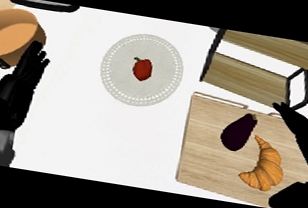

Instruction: Pick the croissant from the tray and place it in the tiered shelf

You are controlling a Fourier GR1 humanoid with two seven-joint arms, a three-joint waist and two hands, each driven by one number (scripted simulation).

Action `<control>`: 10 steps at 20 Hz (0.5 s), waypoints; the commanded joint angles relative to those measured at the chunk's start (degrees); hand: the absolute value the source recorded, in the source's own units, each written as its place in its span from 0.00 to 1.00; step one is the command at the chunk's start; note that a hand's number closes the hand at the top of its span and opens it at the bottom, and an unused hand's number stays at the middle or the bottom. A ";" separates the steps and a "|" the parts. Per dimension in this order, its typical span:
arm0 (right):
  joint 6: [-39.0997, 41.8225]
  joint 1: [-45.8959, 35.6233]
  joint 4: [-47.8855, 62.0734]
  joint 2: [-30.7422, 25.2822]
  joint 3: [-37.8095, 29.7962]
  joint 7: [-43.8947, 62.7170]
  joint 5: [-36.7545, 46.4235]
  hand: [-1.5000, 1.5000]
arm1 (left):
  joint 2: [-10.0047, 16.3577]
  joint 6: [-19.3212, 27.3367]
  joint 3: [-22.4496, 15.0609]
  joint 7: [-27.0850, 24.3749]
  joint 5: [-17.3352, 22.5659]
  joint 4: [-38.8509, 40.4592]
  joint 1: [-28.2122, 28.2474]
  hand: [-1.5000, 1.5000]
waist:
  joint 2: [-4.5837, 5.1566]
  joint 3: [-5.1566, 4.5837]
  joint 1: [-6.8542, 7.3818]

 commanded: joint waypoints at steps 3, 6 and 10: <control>4.19 0.48 1.45 2.62 7.26 8.29 8.57 0.00 | 0.36 -1.47 2.20 0.75 1.32 -0.35 0.43 0.50 | -0.11 0.04 -0.63; 5.34 -1.97 8.18 4.80 4.22 5.48 10.03 0.00 | -2.34 1.04 -0.01 2.48 -2.05 1.12 -2.77 0.50 | -0.02 0.08 -0.88; 1.74 4.91 6.12 10.33 5.06 2.66 17.08 0.00 | -3.84 0.52 -0.16 0.23 -3.44 -3.49 4.25 0.50 | -0.16 0.09 -0.87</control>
